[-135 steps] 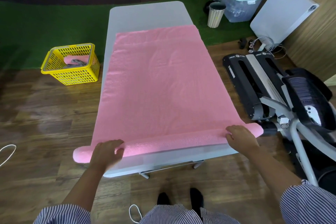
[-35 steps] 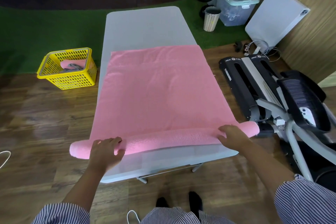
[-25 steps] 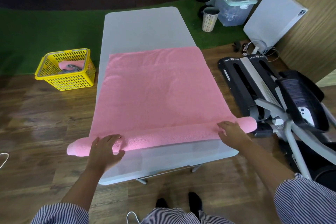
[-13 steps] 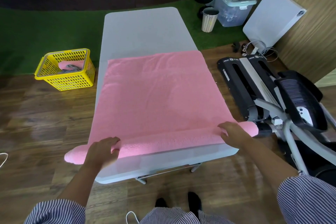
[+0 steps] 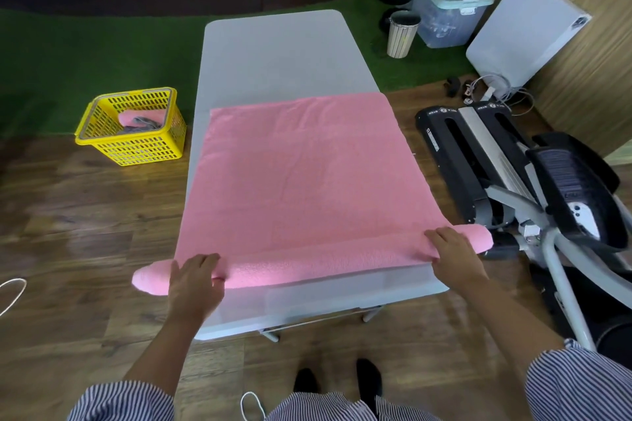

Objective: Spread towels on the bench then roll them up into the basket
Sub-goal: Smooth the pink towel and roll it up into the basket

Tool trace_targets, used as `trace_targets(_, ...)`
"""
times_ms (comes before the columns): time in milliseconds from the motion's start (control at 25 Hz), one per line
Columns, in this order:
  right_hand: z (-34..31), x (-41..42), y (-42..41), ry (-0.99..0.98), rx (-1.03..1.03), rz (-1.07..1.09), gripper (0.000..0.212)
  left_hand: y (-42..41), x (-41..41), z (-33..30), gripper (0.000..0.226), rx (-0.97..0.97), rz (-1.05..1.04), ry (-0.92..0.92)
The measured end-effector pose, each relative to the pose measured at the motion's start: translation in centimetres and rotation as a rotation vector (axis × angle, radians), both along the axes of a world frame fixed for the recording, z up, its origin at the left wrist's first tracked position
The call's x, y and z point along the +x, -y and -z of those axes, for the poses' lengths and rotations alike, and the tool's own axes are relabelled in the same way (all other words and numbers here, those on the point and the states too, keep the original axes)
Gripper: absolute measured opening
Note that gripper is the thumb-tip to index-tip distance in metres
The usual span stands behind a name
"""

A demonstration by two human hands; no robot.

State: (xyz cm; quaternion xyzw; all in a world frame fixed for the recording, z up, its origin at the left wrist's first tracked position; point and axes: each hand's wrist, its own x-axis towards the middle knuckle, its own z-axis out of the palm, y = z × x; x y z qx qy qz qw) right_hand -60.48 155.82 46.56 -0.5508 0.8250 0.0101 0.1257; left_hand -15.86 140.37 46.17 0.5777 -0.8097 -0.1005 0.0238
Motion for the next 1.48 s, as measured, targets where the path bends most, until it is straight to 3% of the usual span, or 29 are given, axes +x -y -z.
trace_targets(120,0.7,-0.2,-0.4,0.029,0.002,0.043,0.053,1.0,-0.4,0.0,0.038,0.007,0.144,-0.138)
trace_targets(240,0.7,-0.3,-0.5,0.070,0.016,0.052,0.055,1.2,-0.9,-0.6,0.038,0.167,0.132,-0.146)
trace_targets(440,0.6,1.5,0.6,0.128,0.012,0.002,0.057,1.8,1.4,-1.5,0.026,0.273,0.068,0.103)
trace_targets(560,1.0,4.3,1.8,0.191,-0.050,-0.084,0.060,1.3,5.1,-0.9,0.024,0.263,-0.076,0.071)
trace_targets(680,0.5,4.1,2.4,0.112,-0.017,-0.104,0.057,0.8,4.7,-1.1,0.026,0.186,-0.077,-0.014)
trace_targets(840,-0.6,0.5,0.5,-0.016,0.104,-0.008,0.046,0.6,0.2,-1.8,0.024,0.162,0.100,-0.032)
trace_targets(960,-0.6,0.0,-0.4,0.041,0.149,0.027,0.052,-0.2,-1.6,-1.3,0.021,0.254,0.166,0.143)
trace_targets(1160,0.1,2.5,-0.2,-0.109,0.190,-0.026,0.058,-0.5,-1.9,-0.5,0.023,0.176,0.147,0.083)
trace_targets(1360,2.0,9.6,1.8,-0.089,-0.048,-0.324,0.072,-1.1,-1.0,1.1,0.047,0.103,0.052,-0.043)
trace_targets(1480,2.4,15.2,4.2,-0.027,-0.195,-0.505,0.061,-0.3,0.1,0.1,0.040,0.037,-0.124,0.052)
